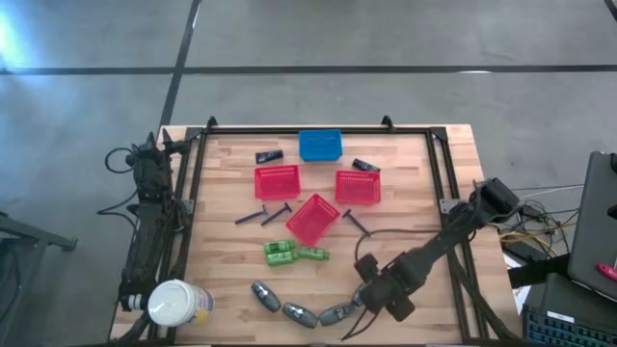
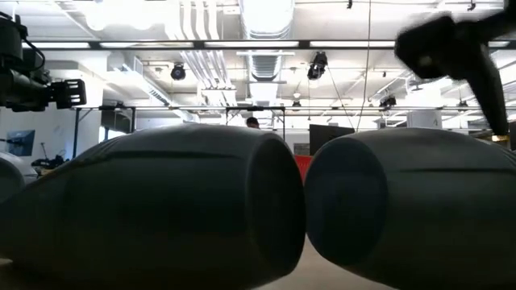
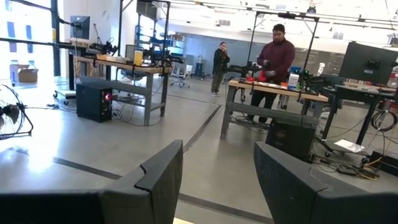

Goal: Pick & Place Travel size toiletries
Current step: Put the black deodorant into the top right red bin

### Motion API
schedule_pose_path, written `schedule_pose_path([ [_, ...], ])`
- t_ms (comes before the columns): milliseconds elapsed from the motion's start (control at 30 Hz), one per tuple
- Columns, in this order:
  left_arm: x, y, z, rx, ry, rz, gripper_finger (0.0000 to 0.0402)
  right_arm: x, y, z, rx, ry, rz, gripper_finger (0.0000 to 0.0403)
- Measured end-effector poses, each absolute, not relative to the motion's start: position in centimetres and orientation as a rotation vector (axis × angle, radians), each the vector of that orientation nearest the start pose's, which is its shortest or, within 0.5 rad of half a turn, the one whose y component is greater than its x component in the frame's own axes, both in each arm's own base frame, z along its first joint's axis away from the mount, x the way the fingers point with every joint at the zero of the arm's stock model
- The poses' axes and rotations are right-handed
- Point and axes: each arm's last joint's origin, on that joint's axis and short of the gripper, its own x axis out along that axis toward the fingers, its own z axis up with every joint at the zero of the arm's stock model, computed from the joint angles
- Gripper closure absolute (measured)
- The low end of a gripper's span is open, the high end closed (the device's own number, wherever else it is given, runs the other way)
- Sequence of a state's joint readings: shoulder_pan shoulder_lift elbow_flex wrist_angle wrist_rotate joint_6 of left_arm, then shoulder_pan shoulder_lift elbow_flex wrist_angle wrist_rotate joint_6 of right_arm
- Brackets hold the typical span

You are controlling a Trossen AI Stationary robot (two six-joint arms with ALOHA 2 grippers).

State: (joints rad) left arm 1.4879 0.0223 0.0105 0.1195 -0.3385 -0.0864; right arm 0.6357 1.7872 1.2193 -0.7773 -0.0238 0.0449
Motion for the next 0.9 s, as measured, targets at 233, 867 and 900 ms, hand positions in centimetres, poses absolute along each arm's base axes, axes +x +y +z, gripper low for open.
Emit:
schedule_pose_path([
  [233,-0.2,9.7,17.7,0.006,-0.181,1.817,0.02,27.7,20.2,16.0,-0.454,1.359,0.453,0.0097],
  [867,-0.2,9.7,17.7,0.006,-0.181,1.817,0.02,28.1,18.5,14.1,-0.356,1.334,0.456,0.0144],
  [900,-0.2,9.7,17.7,0.006,-0.181,1.817,0.02,28.2,18.5,14.1,-0.353,1.329,0.454,0.0156],
])
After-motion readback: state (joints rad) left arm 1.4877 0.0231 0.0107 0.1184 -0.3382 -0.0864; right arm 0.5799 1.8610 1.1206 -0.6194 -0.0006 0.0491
